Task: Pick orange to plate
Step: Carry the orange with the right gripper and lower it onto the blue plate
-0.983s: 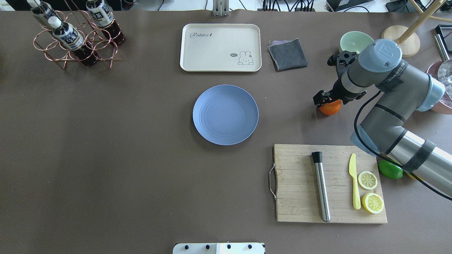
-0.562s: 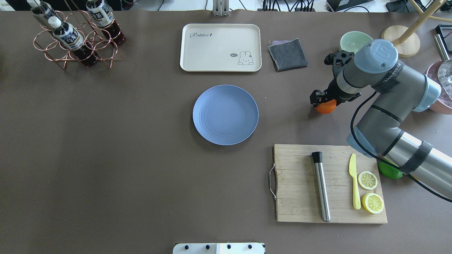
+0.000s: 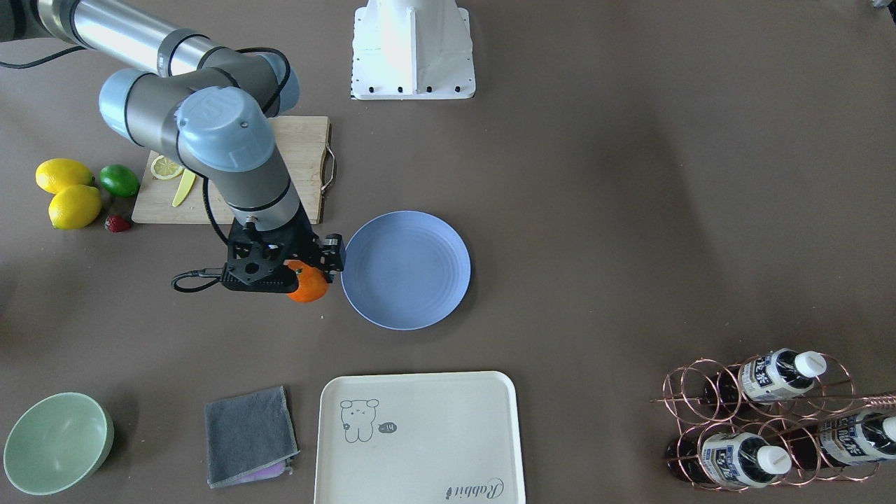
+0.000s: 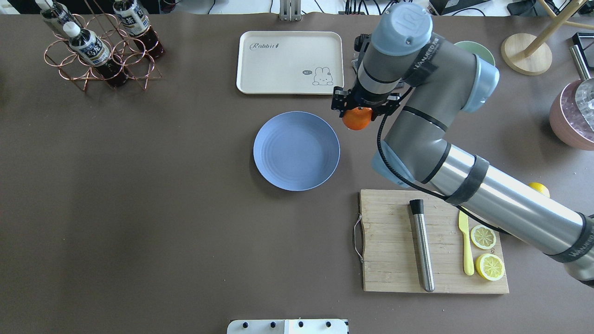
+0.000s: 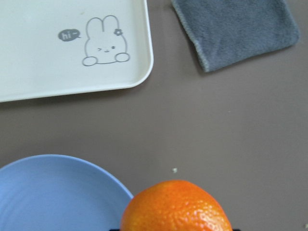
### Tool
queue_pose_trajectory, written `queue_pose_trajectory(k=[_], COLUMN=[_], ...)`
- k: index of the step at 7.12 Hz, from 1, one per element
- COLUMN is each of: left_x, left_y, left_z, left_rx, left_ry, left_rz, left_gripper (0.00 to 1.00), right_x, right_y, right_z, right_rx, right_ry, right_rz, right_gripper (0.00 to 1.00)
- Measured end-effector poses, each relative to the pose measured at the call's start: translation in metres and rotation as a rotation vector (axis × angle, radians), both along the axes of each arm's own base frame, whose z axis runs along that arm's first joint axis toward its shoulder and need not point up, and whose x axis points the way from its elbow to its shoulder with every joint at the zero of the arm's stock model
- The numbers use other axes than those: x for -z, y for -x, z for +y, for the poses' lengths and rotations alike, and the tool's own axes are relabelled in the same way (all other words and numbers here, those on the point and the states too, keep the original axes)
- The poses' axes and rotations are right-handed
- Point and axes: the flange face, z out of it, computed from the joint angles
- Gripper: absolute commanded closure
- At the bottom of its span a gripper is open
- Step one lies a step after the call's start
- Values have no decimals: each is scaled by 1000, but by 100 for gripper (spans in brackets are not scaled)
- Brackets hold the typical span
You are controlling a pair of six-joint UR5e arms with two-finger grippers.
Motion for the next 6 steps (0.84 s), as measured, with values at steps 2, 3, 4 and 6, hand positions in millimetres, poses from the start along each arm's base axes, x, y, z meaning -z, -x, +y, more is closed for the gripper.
queue_pose_trajectory(k=[2,3,4,6], left_x=[-5,-6,-6,-7], left_y=[0,0,0,1], left_z=[9,11,11,12], left_rx=[2,3,5,7], left_ry=[8,10,12,15], left_rz=[14,16,16,17], left_gripper=[2,2,2,2], right_x=[37,45,48,42], right_y=[62,86,107,138], right_z=[3,14,29,51], right_rx=[-48,-56,-67,-102], right_ry=[34,38,34,14], right_rz=[38,44,35,14], right_gripper=[100,100,100,100])
